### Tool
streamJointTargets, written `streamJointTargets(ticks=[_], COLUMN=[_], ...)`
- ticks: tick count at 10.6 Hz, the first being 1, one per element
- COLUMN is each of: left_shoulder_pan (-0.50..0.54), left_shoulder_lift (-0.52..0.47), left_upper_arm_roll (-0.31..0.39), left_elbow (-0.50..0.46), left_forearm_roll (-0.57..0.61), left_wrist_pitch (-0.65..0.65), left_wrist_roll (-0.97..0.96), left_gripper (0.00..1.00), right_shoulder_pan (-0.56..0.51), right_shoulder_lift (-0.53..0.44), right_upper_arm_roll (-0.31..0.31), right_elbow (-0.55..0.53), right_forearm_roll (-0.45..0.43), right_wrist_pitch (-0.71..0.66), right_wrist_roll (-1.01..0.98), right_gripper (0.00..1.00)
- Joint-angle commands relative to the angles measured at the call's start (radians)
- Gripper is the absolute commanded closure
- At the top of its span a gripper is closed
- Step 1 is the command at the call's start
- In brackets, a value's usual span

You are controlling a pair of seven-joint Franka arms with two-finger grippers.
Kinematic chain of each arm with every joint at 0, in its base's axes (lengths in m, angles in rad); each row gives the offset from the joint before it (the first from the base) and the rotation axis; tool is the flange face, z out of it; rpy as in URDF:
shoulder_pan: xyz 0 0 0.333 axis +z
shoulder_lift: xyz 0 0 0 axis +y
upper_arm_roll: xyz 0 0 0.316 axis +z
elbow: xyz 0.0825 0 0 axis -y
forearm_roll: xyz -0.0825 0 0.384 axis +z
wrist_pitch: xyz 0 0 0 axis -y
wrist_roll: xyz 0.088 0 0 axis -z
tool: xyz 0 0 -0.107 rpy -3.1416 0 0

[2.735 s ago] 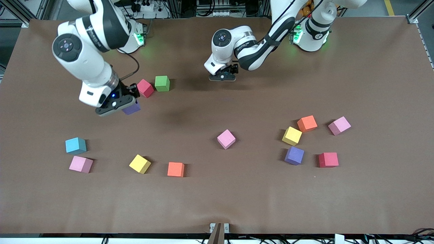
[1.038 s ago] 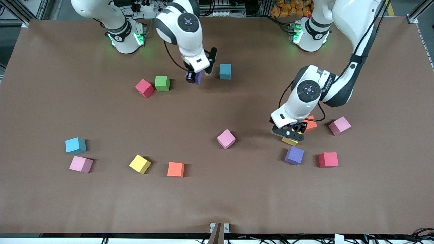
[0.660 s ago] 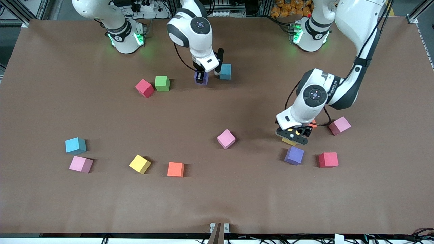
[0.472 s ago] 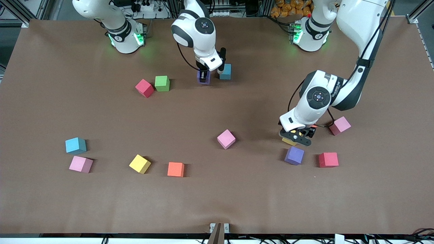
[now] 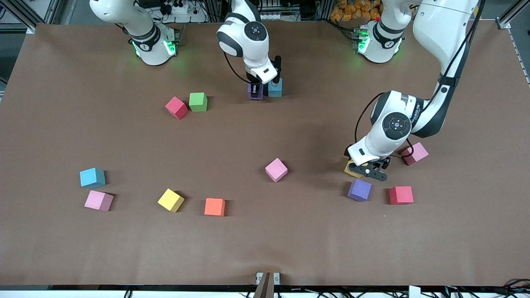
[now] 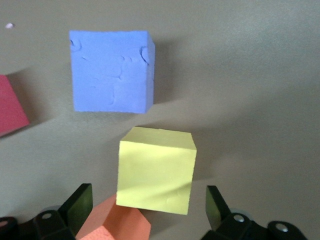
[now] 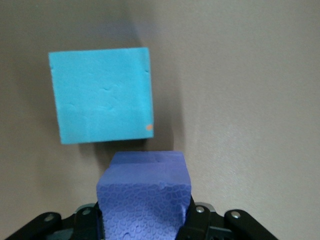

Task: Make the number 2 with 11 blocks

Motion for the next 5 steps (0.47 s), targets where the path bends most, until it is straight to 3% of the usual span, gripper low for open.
streamJointTargets(ticks=[1, 5], left_shoulder_pan=[-0.006, -0.007], left_shoulder_lift=[0.02, 0.034], left_upper_arm_roll=[0.006, 0.007], left_elbow=[0.014, 0.017], left_forearm_roll=[-0.053, -0.043], left_wrist_pitch=[0.011, 0.02], left_wrist_roll=[0.025, 0.026], left_gripper=[0.0, 0.0], right_shoulder_pan=[0.029, 0.047], right_shoulder_lift=[0.03, 0.054], right_upper_arm_roll=[-0.005, -0.005], right_elbow=[0.035, 0.046], right_forearm_roll=[0.015, 0.015], right_wrist_pitch=[-0.001, -0.001], right_wrist_roll=[0.031, 0.055], right_gripper=[0.62, 0.62])
